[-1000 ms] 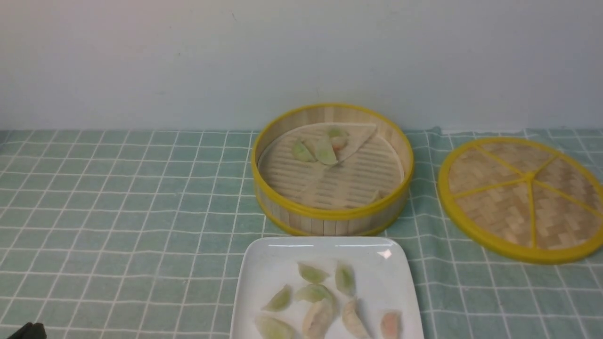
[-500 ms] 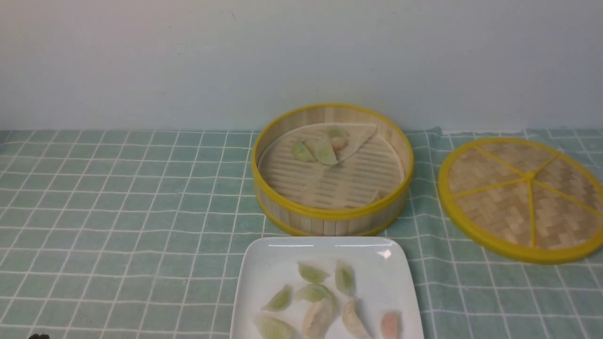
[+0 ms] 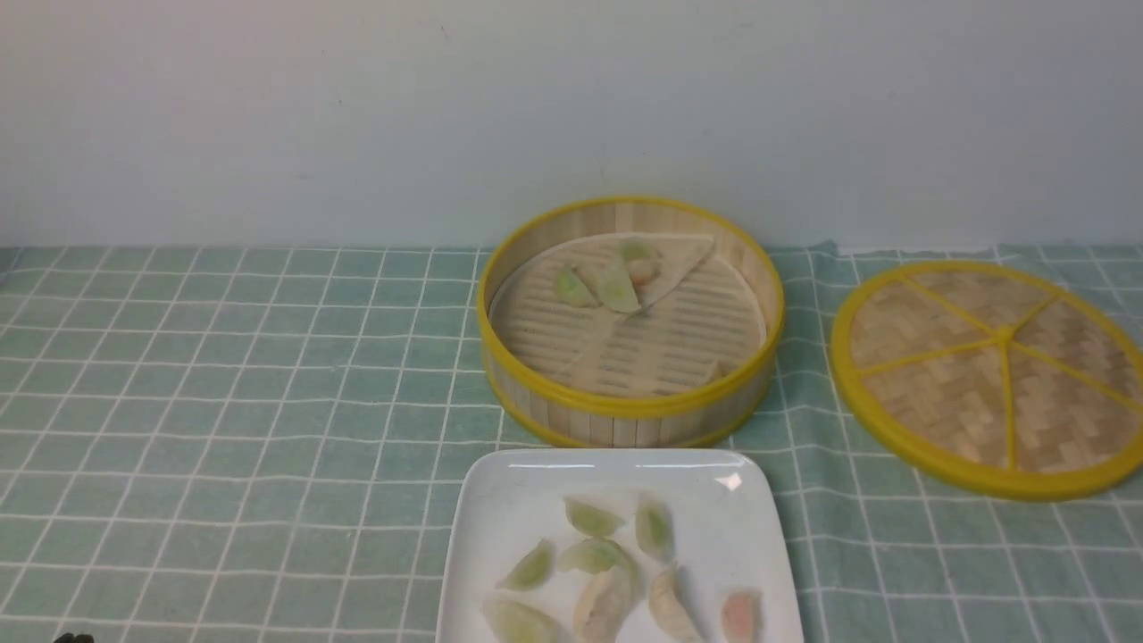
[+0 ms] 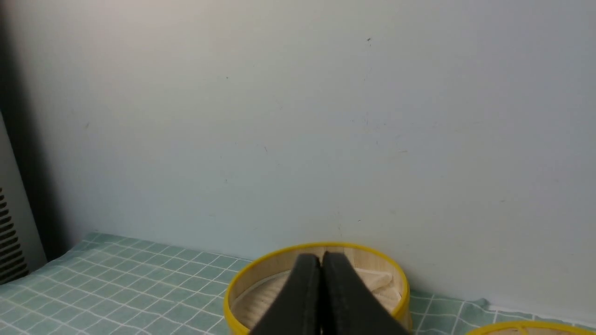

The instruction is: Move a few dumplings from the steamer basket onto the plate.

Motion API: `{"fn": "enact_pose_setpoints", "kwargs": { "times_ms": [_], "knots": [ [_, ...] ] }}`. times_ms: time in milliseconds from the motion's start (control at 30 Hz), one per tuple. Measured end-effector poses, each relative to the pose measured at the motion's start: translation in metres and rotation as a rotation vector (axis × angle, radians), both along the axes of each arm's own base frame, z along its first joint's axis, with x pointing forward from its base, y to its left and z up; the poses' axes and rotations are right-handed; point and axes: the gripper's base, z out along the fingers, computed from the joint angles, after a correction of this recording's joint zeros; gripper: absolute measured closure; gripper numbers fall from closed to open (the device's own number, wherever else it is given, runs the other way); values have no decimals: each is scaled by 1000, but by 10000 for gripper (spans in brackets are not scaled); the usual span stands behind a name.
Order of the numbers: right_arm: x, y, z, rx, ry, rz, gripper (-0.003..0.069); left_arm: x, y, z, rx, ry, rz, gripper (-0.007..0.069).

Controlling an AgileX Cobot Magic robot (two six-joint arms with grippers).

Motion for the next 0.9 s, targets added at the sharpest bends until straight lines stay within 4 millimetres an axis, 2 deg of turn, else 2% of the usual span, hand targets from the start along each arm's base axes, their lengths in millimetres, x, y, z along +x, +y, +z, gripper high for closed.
{"fn": "enact_pose_setpoints", "kwargs": {
  "times_ms": [367,433,467,500,533,600,633,667,700,733,900],
  "knots": [
    [0,6,-3,14,-6,49,672,0,0,0,2,0,-1,631],
    [5,8,-13,-10,12,-6,672,0,0,0,2,0,-1,631],
    [12,8,-28,-47,43,-107,672,0,0,0,2,0,-1,631],
    [14,8,-32,-53,56,-119,672,0,0,0,2,0,-1,631],
    [21,7,-51,-77,112,-223,672,0,0,0,2,0,-1,631],
    [29,4,-78,-97,195,-315,672,0,0,0,2,0,-1,631],
    [30,4,-81,-98,204,-332,672,0,0,0,2,0,-1,631],
    [35,1,-106,-112,280,-390,672,0,0,0,2,0,-1,631],
    [35,1,-108,-113,288,-402,672,0,0,0,2,0,-1,631],
    [38,-1,-130,-123,356,-436,672,0,0,0,2,0,-1,631],
    [39,-3,-132,-136,318,-467,672,0,0,0,2,2,-1,631]
  ]
}}
